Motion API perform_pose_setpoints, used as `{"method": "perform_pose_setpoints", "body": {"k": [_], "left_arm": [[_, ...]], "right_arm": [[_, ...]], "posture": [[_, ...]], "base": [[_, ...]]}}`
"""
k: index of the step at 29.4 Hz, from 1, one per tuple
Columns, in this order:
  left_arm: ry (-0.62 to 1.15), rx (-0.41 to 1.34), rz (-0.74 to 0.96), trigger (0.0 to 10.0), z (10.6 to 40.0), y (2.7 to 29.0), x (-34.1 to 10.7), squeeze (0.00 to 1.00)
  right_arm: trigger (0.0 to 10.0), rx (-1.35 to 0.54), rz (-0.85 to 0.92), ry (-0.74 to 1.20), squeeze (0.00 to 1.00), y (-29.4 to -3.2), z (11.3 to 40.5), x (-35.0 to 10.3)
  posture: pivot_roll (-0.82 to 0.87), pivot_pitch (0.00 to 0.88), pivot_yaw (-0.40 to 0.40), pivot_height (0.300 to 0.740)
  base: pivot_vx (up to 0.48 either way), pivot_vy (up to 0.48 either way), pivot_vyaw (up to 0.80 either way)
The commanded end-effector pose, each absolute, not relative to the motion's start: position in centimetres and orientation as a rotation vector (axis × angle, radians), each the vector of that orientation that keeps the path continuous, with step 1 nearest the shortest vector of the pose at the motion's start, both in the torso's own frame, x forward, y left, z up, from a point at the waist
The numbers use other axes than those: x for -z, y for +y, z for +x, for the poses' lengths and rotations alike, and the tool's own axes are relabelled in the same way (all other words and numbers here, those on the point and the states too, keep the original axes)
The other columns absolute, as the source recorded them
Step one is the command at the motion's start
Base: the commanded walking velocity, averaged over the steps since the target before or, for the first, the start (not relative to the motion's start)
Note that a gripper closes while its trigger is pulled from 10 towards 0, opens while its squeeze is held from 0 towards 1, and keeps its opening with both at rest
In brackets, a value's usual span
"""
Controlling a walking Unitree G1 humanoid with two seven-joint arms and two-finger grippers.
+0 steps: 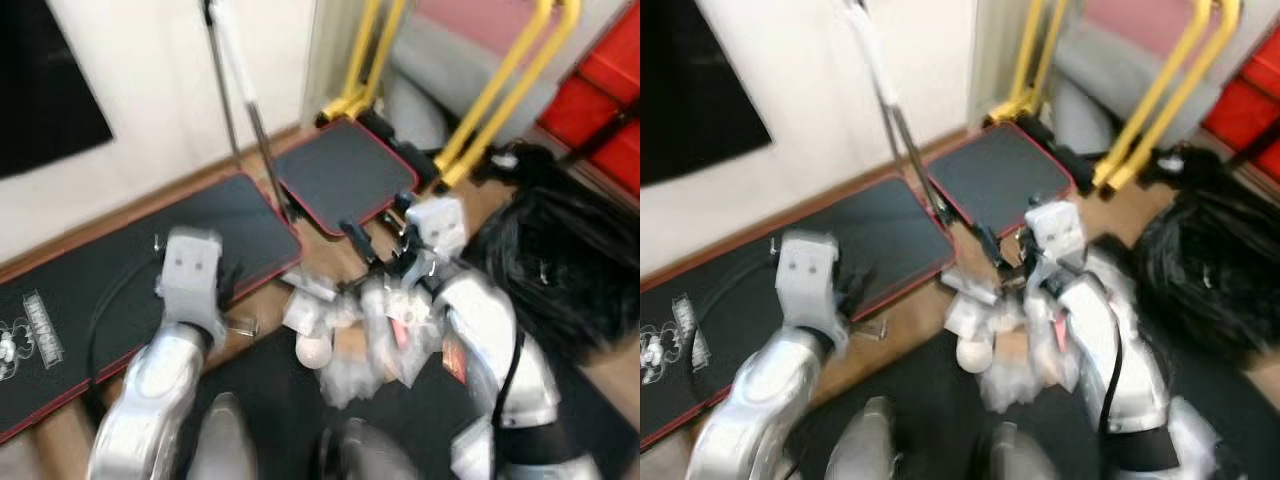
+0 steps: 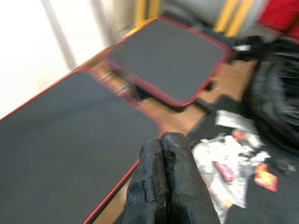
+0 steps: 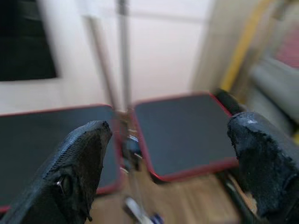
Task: Sweep floor
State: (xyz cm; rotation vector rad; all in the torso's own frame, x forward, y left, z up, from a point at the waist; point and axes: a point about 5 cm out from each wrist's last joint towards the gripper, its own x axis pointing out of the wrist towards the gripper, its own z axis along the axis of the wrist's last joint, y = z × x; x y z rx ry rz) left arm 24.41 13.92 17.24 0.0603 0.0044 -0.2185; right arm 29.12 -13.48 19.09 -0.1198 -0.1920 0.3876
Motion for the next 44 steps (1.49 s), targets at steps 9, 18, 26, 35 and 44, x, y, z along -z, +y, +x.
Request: {"method": "perform_pose_setpoints", "body": {"k": [9,18,26,35,44], "left_arm": [[0.044,0.275,0.057,10.0,23.6,13.3,-15.4,0.0],[0.047,0.288,0.057,10.0,23.6,12.8,-15.0,0.0],[0.041,0.29,0.053,10.0,23.7,12.7,-14.9,0.0],[0.036,0.292,0.051,10.0,23.4,12.6,-14.8,0.0],[0.035,0.299,0.055,10.0,23.3,12.6,-14.8,0.0]], "right_arm": [[10.0,-0.375,-0.142,-0.161,0.0,-13.7,27.5,-18.0],[10.0,-0.381,-0.139,-0.213,0.0,-13.5,27.3,-18.7],[10.0,-0.407,-0.074,-0.344,0.0,-13.0,27.4,-21.2],[10.0,-0.386,-0.056,-0.336,0.0,-12.6,27.3,-21.1],[10.0,-0.354,-0.069,-0.318,0.0,-13.2,27.3,-20.5]], "posture": [[-0.08,0.198,-0.158,0.74],[-0.09,0.184,-0.163,0.74],[-0.09,0.181,-0.162,0.74],[-0.09,0.196,-0.158,0.74],[-0.09,0.204,-0.154,0.74]], "base": [[0.0,0.0,-0.8],[0.0,0.0,-0.8],[0.0,0.0,-0.1],[0.0,0.0,-0.27],[0.0,0.0,-0.8]]}}
